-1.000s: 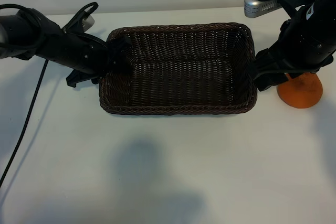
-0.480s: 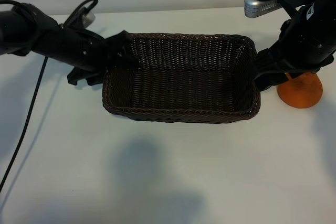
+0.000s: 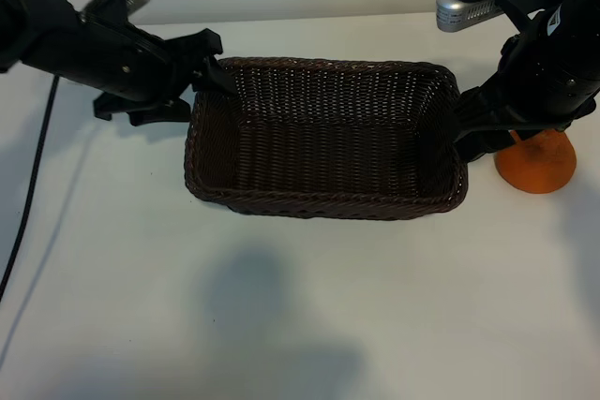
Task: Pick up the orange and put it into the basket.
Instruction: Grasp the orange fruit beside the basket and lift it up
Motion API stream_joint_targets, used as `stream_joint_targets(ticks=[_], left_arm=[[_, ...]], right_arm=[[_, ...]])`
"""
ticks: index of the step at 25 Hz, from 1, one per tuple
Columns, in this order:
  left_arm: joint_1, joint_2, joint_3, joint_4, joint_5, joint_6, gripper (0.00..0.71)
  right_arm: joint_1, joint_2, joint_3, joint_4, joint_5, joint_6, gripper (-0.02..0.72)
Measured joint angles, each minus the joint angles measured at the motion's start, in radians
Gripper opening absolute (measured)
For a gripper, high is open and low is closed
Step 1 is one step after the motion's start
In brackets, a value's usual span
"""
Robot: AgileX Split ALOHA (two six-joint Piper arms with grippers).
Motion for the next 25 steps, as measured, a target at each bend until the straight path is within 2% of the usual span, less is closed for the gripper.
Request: stream_joint_targets(ticks=[9, 20, 25], left_arm=[[0.0, -0.095, -0.014, 0.24, 0.074, -0.144, 0.637], [0.0, -0.096, -0.184, 0.361, 0.261, -0.19, 0.6], [0.0, -0.096, -0.204, 0.401, 0.304, -0.2, 0.596]], right_arm=[[0.0, 0.0, 0.0, 0.0, 0.0, 0.0, 0.595], [0.0, 0.0, 0.0, 0.0, 0.001, 0.0, 0.595], [0.0, 0.0, 0.0, 0.0, 0.001, 0.0, 0.595]])
